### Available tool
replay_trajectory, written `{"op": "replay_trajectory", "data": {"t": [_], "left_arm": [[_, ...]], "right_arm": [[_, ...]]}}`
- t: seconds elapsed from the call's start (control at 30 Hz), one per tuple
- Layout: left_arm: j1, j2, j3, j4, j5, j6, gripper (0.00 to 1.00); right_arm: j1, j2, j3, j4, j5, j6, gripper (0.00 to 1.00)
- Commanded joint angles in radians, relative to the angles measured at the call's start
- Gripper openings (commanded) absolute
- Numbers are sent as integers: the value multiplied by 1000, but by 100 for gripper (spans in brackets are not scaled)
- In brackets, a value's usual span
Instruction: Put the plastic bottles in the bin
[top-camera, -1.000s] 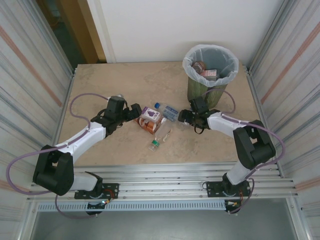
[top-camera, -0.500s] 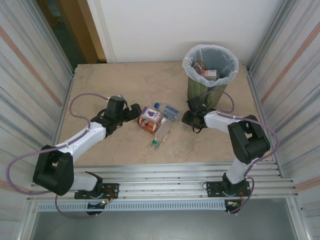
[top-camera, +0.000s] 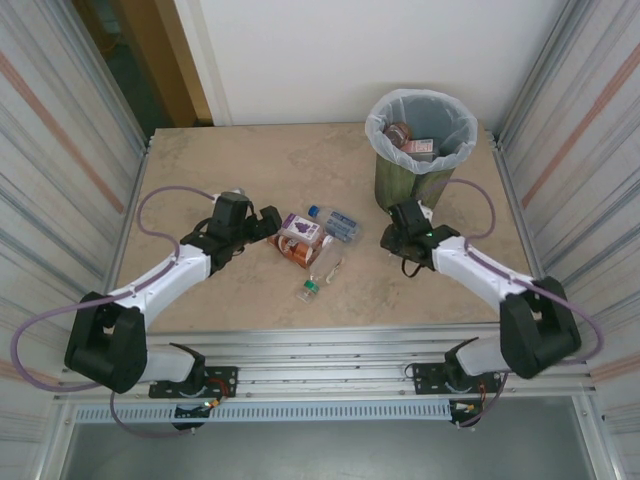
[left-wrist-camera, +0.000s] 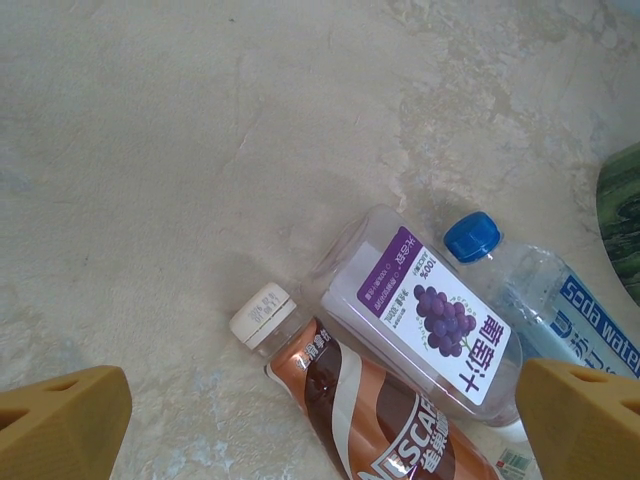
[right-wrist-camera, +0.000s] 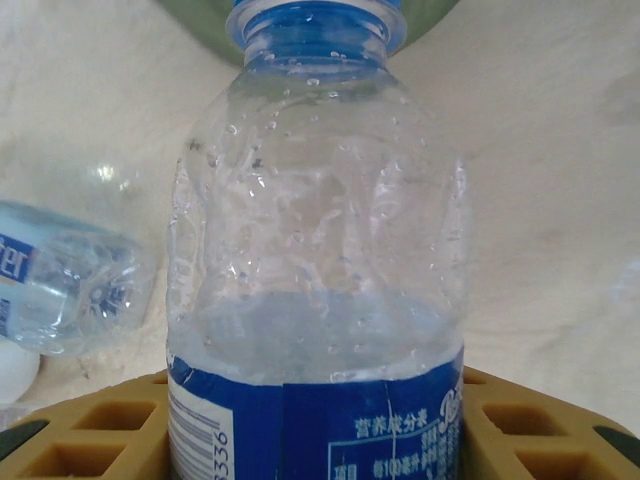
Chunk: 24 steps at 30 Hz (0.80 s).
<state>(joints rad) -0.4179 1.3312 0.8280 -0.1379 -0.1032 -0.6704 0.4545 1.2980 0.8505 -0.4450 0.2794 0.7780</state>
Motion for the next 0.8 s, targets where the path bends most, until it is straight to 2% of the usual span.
{"op": "replay_trajectory", "data": {"t": [0.0,0.2,0.33,0.57,0.77], "left_arm": [[10,-26,-9,-1,-24,-1,99],[13,-27,-12,6,-25,3,99],[14,-27,-12,9,-30,0,99],[14,-29,-15,13,-31,-6,99],[14,-33,-13,15,-24,-7,99]], "right_arm": [[-34,-125,-5,-142,127,-2,33],[-142,-301,39,-202,131,-88,33],[-210,-346,125,-200,105,-189,33],[-252,-219,368,-144,26,-369,32],[-266,-8,616,-116,-99,-483,32]]}}
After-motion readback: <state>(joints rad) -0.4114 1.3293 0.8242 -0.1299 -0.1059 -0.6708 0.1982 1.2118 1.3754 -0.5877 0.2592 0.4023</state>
